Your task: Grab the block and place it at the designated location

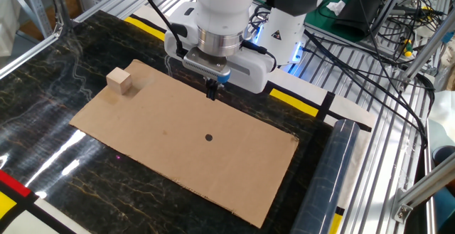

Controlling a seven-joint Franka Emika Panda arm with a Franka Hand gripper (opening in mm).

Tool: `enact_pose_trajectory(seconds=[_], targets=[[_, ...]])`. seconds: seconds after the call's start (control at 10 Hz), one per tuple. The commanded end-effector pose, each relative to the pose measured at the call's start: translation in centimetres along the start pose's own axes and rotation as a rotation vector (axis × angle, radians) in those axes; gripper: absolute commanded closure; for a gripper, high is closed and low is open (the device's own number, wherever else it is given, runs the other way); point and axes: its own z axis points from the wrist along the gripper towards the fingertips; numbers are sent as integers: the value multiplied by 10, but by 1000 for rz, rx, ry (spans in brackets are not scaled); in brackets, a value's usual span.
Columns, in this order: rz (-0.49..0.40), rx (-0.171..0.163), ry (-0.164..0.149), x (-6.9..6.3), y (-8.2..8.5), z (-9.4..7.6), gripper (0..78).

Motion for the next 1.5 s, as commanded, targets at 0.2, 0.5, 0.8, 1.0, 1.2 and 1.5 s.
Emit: enact_pose_trajectory(seconds=[0.2,0.5,0.8,1.0,1.2,1.5], targets=[[-39,-12,12,-7,4,11,776],[-40,-12,14,-8,4,12,776],[-43,-13,17,-8,4,12,776],[-43,-13,17,-8,4,13,776],[-47,-13,19,-8,2,14,776],[-52,-15,21,-9,-1,18,776]])
